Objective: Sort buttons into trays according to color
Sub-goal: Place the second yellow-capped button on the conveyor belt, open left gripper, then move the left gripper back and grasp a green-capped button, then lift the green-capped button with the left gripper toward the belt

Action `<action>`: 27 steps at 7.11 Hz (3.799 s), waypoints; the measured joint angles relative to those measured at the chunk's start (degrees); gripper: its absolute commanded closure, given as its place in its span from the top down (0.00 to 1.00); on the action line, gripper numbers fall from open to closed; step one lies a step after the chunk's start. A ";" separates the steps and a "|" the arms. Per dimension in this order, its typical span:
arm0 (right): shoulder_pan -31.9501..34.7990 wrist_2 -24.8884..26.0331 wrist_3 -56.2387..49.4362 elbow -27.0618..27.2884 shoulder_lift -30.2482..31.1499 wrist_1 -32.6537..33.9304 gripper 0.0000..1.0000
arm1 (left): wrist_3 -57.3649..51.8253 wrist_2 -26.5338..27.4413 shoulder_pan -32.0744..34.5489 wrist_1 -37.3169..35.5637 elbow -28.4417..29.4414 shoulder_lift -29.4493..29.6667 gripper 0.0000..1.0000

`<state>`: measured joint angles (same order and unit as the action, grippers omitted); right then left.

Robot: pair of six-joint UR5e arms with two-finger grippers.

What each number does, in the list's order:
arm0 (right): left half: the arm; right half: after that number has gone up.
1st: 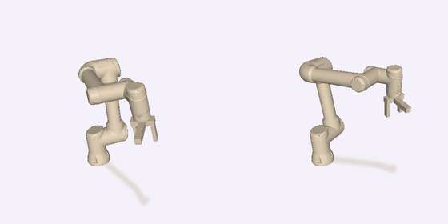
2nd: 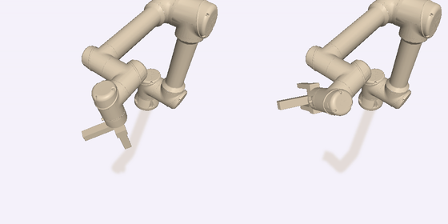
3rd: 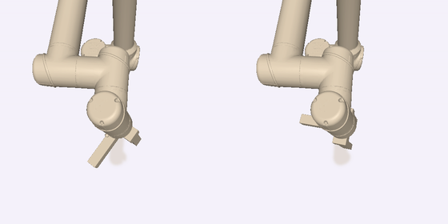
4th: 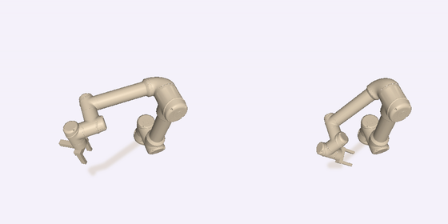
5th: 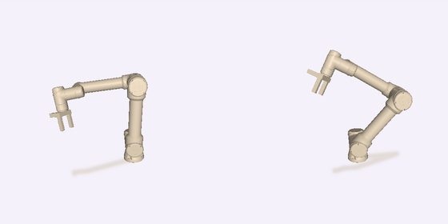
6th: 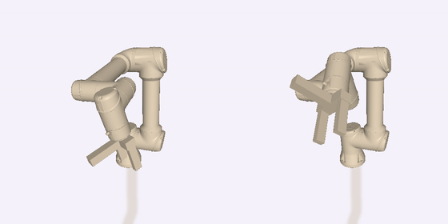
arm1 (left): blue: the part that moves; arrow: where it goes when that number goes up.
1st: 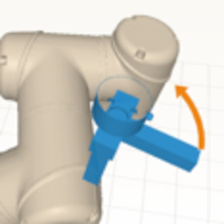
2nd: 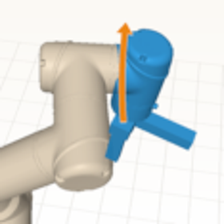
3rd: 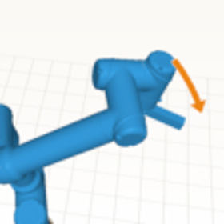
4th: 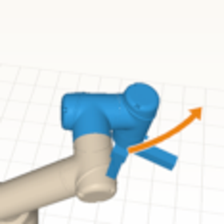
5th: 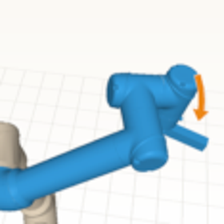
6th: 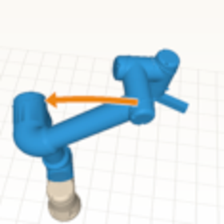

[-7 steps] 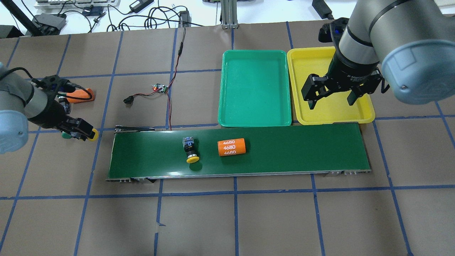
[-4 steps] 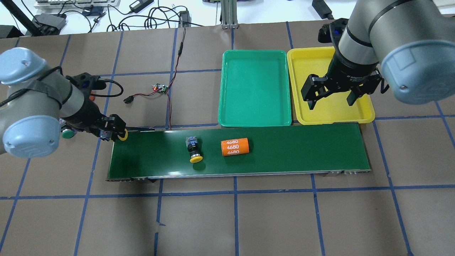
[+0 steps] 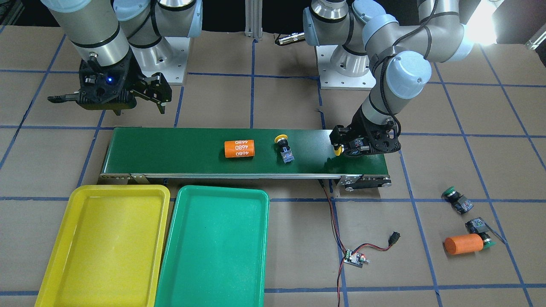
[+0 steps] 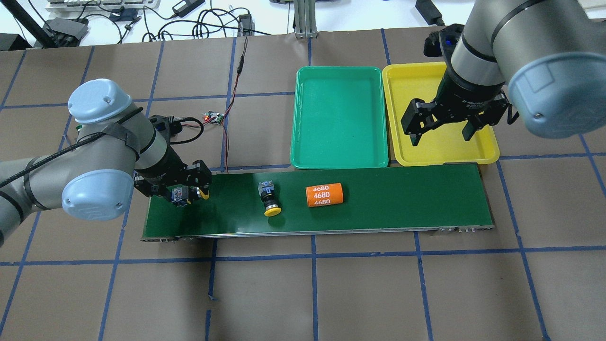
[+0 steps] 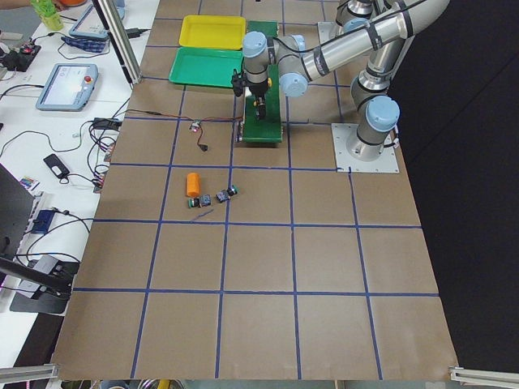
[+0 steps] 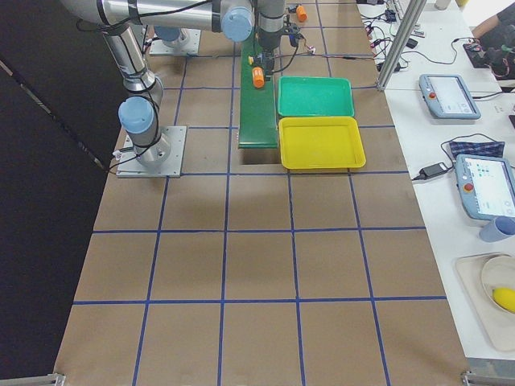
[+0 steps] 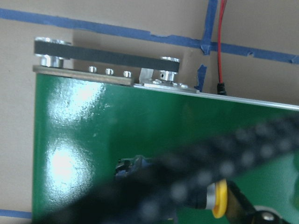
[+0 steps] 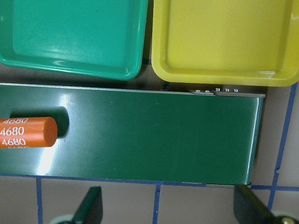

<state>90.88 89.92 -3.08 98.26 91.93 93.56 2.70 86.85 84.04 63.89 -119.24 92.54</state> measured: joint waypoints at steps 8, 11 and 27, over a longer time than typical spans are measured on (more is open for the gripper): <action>0.00 0.06 -0.11 -0.08 -0.11 -0.03 1.00 | -42.80 2.04 -20.77 -1.21 13.13 11.08 1.00; 0.00 -0.04 -0.69 -0.68 -0.07 -0.04 1.00 | -73.18 1.75 -28.30 -9.12 14.41 18.10 1.00; 0.26 -0.24 0.24 -0.41 0.61 1.26 1.00 | -91.22 -1.15 -32.28 -10.04 20.00 26.36 1.00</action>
<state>91.14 89.68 -2.84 97.85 92.54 94.81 -88.52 85.70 51.76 53.84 -99.24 118.89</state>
